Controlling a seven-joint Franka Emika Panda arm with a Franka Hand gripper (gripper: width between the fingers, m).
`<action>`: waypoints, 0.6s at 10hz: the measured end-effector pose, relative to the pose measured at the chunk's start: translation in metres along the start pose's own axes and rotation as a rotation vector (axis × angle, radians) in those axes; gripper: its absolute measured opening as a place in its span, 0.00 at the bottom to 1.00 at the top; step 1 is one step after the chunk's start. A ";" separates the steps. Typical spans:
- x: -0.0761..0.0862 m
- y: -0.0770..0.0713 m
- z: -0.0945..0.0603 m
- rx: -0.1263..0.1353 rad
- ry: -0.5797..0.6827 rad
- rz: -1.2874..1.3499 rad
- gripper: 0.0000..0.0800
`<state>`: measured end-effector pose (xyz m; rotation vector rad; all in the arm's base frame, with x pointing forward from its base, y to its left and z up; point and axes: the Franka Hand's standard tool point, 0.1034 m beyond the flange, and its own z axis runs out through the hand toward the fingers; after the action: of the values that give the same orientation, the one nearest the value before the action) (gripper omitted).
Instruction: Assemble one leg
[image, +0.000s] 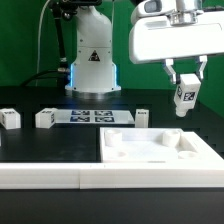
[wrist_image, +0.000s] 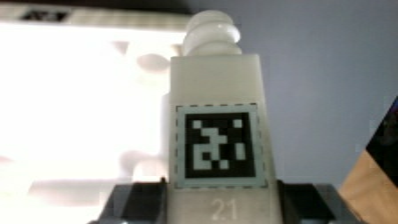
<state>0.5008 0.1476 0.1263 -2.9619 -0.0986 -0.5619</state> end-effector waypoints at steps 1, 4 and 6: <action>0.000 -0.004 0.000 0.017 0.091 -0.005 0.36; -0.011 -0.004 0.007 0.022 0.136 0.002 0.36; -0.004 0.003 0.009 0.009 0.141 -0.067 0.36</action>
Offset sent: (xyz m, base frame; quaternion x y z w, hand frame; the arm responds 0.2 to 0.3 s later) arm 0.0000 0.0000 0.0000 0.0000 0.0650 0.0000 0.9979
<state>0.5006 0.1458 0.1160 -2.9081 -0.1862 -0.7748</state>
